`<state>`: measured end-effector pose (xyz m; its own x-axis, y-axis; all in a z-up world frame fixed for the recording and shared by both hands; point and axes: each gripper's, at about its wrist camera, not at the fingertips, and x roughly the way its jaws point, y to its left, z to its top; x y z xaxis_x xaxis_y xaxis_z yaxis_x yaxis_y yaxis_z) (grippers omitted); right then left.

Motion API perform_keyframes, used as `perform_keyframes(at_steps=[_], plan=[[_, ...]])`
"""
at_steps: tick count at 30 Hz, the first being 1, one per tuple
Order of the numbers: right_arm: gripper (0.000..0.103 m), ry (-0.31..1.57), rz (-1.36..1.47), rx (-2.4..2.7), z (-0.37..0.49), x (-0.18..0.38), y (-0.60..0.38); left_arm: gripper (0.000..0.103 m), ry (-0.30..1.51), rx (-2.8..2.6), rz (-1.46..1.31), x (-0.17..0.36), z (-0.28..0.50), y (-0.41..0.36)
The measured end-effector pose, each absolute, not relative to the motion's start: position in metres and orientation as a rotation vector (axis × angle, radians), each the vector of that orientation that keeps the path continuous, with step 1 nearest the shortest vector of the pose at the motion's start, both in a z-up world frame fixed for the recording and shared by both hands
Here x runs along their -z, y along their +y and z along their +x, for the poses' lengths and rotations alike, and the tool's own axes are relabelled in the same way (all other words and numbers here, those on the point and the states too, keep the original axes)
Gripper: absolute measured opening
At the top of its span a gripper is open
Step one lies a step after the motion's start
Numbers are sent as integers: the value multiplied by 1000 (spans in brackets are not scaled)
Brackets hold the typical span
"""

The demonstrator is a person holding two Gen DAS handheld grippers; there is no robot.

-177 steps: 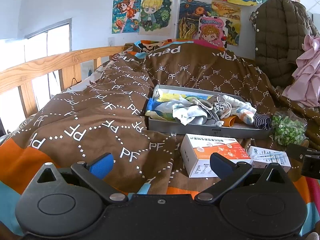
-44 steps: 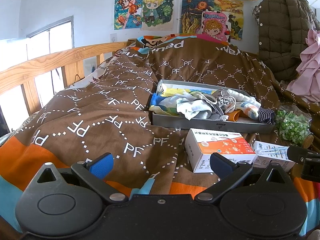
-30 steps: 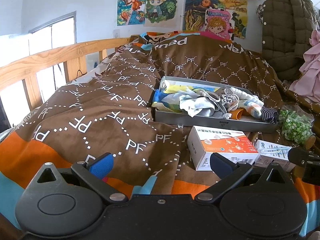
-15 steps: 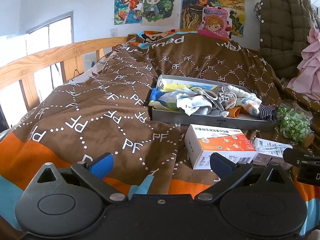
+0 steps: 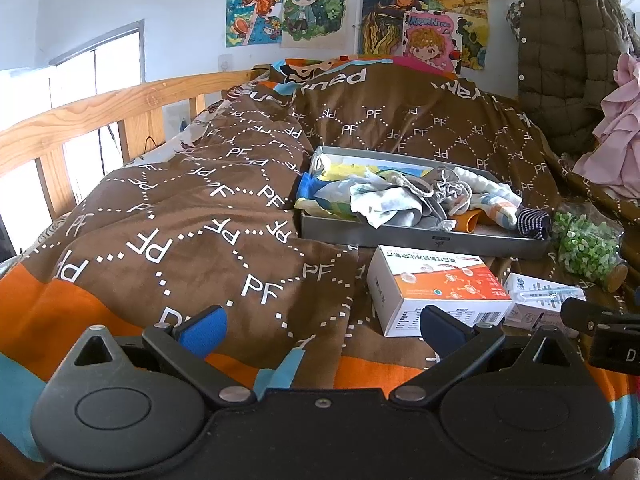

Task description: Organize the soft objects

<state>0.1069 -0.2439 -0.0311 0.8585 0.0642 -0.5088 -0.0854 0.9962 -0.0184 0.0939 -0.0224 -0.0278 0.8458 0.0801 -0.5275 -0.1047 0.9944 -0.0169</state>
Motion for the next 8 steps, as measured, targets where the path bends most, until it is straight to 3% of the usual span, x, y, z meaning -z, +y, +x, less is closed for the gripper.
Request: perform_keyframes(at_steps=[8], plan=[[103, 533, -40, -78, 107, 31, -244, 102, 556, -99, -43, 28, 94, -23]])
